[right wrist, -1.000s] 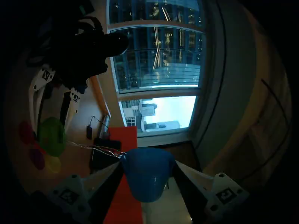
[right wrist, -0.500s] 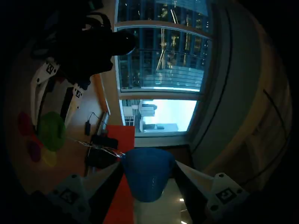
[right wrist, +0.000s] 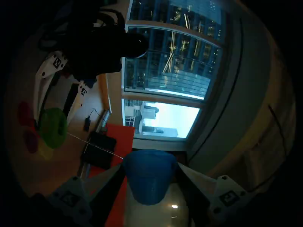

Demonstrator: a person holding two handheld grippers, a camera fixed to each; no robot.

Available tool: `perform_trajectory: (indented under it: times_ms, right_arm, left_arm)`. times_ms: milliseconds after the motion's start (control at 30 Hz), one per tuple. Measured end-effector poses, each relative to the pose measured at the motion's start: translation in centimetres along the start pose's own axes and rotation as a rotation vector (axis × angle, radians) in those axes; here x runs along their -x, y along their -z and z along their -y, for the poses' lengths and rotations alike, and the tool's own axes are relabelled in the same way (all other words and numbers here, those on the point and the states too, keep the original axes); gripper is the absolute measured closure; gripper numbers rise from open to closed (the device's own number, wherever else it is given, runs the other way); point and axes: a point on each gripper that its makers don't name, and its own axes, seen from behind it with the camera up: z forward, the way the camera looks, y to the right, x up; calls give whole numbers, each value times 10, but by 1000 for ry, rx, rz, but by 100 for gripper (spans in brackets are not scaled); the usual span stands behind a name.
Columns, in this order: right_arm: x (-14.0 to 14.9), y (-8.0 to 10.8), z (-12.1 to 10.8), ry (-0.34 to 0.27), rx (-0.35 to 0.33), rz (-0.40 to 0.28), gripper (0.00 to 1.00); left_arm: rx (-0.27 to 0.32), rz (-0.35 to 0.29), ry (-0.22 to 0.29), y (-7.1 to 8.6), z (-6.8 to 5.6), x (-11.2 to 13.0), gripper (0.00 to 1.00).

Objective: Pour water

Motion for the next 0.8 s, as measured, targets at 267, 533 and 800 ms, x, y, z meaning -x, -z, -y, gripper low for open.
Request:
perform_trajectory:
  times_ms: [267,533,800]
  right_arm:
    - [-7,-1,2,64,1,-9,10]
    - [-12,0,1,48,7,-20,10]
    - [-9,1,5,-91,13,-16,10]
  left_arm:
    - [0,-6,7,-2,1,-1,14]
    - [-2,-10,9,-4,2,-2,14]
    - [-7,-13,6,-2,4,-4,14]
